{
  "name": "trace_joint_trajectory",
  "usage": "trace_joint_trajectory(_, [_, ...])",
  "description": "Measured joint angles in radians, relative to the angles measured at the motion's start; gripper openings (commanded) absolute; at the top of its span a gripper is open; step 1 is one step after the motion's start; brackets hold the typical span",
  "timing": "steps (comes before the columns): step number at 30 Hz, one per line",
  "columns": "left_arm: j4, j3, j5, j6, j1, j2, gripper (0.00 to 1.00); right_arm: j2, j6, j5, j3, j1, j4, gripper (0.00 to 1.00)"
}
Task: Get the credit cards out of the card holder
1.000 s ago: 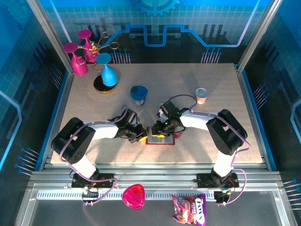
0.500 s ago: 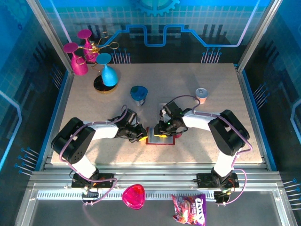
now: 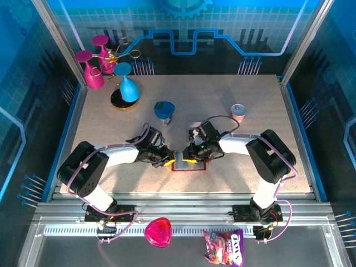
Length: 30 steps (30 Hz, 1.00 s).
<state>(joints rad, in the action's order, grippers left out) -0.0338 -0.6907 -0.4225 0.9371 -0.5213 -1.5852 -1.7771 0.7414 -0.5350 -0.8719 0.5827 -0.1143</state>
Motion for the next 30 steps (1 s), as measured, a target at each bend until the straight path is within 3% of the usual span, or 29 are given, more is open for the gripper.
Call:
trace_joint_trajectory(17, [0.005, -0.059, 0.0, 0.006, -0.033, -0.027, 0.3, 0.001, 0.019, -0.076, 0.065, -0.03, 0.124, 0.31])
trace_joint_trajectory(30, [0.016, -0.061, -0.002, 0.007, -0.041, -0.072, 0.32, 0.0, 0.03, -0.083, 0.074, -0.034, 0.141, 0.29])
